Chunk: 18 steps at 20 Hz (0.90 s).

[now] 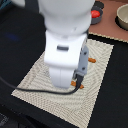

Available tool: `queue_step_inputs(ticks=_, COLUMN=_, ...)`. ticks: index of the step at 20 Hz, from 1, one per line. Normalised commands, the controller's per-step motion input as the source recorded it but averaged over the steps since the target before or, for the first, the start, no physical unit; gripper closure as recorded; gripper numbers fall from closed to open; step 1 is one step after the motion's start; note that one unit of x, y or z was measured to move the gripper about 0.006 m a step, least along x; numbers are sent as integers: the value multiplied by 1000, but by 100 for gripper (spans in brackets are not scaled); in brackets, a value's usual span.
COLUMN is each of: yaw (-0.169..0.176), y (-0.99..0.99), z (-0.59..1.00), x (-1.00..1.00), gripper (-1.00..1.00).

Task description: Interact with the objects in diverse but meaningful ways.

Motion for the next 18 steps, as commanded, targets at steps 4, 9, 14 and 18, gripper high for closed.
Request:
queue_step_inputs(ticks=4, yaw=0, y=994, z=-79, x=-434, gripper=100)
queue_step_inputs(ticks=9, yaw=0, y=949, z=-248, x=-513, gripper=100)
queue_step_inputs(ticks=14, yaw=0, y=909, z=-373, x=-549, gripper=100)
queue_step_inputs(ticks=18, yaw=0, y=821, z=-452, x=-586, gripper=100)
